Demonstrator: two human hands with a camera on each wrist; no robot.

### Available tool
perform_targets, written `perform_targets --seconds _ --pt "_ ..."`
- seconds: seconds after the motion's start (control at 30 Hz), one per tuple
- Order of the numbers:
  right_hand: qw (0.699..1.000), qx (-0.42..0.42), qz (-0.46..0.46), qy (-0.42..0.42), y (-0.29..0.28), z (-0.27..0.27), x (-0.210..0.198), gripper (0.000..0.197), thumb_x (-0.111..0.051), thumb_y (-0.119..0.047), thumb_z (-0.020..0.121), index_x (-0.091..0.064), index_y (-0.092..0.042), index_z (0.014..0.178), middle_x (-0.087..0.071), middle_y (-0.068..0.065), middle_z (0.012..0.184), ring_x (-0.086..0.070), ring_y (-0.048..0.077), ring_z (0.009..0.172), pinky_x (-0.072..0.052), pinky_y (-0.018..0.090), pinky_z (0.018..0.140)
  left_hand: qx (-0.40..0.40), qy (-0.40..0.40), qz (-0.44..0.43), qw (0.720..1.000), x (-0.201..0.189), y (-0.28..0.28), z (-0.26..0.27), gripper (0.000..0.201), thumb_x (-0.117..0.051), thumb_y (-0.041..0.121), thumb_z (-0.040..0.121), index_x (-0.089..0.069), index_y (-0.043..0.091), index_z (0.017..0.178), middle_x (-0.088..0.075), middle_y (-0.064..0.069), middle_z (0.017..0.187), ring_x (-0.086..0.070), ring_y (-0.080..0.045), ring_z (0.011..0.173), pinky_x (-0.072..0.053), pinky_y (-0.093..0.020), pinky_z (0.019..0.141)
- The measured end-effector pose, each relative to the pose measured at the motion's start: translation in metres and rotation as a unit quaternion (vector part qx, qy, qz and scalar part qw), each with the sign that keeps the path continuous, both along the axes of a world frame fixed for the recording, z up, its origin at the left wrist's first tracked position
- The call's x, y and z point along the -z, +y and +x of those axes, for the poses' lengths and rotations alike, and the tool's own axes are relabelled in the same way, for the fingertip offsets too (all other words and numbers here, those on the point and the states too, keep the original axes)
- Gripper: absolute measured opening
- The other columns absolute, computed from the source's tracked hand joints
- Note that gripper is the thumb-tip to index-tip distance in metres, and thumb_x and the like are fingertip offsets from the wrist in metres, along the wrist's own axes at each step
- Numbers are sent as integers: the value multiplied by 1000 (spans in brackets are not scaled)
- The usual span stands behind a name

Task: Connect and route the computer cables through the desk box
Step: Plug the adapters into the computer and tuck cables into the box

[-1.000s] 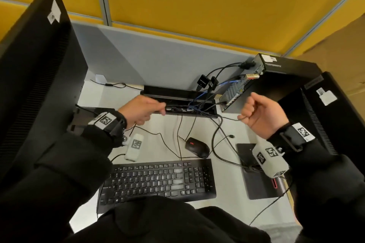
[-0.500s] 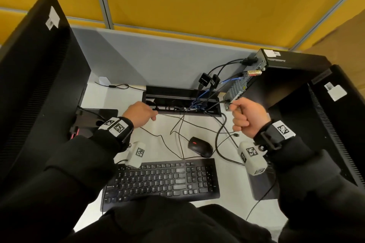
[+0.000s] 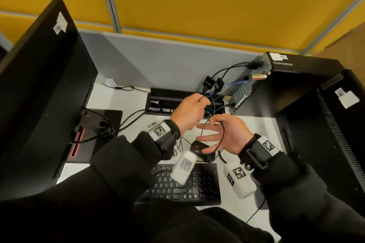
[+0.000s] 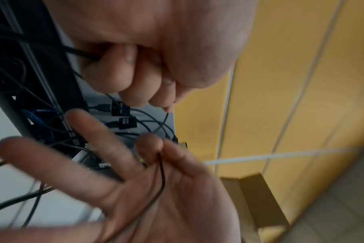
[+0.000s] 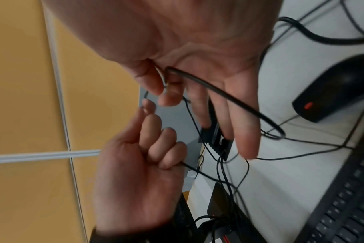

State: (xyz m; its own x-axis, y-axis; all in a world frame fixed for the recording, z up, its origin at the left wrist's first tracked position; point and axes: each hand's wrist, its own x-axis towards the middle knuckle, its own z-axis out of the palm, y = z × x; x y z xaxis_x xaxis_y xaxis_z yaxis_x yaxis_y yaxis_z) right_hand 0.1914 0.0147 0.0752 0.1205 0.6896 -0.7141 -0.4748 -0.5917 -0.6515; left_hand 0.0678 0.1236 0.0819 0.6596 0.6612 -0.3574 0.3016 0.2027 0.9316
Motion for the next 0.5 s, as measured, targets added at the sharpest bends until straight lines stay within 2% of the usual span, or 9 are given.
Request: perform_targets --seconds 0.07,0.1,0.17,0.23,0.3,0.33,0.37,0.43,0.5 --pt "999 30 11 32 -4 5 11 44 -49 -43 100 -63 -6 119 -67 17 126 -65 51 111 -47 76 88 92 -12 115 989 6 -24 -7 21 -45 35 103 -61 21 104 -61 3 76 -54 -14 64 -48 -34 60" --pt "997 51 17 52 -5 7 14 52 -48 -51 100 -60 -11 132 -68 17 121 -67 46 107 -49 71 88 167 -2 169 971 13 -34 -13 20 -45 36 102 -60 23 103 -66 -2 86 -58 -16 73 -53 -40 71" --pt "991 83 25 98 -7 12 14 62 -48 -61 96 -55 -17 140 -69 17 124 -68 39 94 -52 56 83 291 60 228 927 26 -50 -26 19 -40 42 105 -56 31 103 -66 -5 87 -57 -17 73 -54 -46 77" --pt "992 81 26 97 -10 9 11 52 -51 -54 98 -55 -17 134 -70 22 121 -68 41 88 -52 54 78 344 103 227 905 36 -51 -39 22 -35 45 107 -53 34 106 -62 2 81 -57 -14 69 -52 -43 73" --pt "994 105 17 27 -11 6 12 30 -49 -37 104 -61 -10 110 -72 17 85 -71 43 88 -52 61 85 389 123 233 883 40 -42 -49 28 -34 45 109 -57 30 105 -58 6 77 -54 -7 66 -45 -34 68" --pt "991 130 12 -3 -11 6 14 30 -45 -33 106 -60 -11 92 -62 10 66 -71 39 82 -51 64 90 405 132 222 877 41 -38 -54 30 -34 45 109 -59 28 103 -54 8 72 -50 -3 61 -42 -30 65" --pt "988 153 7 -11 -11 7 17 37 -42 -33 107 -54 -15 78 -48 4 57 -66 32 68 -53 62 88 412 138 199 878 40 -33 -59 32 -35 44 109 -61 27 101 -51 9 68 -47 -1 56 -40 -28 63" --pt "983 181 -2 20 -10 10 18 43 -39 -41 108 -44 -20 70 -27 0 57 -38 19 48 -58 46 64 405 137 161 889 39 -22 -65 33 -39 42 108 -65 24 99 -47 11 63 -42 -3 52 -38 -26 60" --pt "990 139 -8 -4 -12 9 15 46 -42 -57 102 -42 -20 75 -24 1 62 -22 17 49 -41 27 45 384 108 128 908 39 -12 -66 33 -43 37 108 -69 21 97 -44 2 64 -40 -11 57 -37 -29 61"
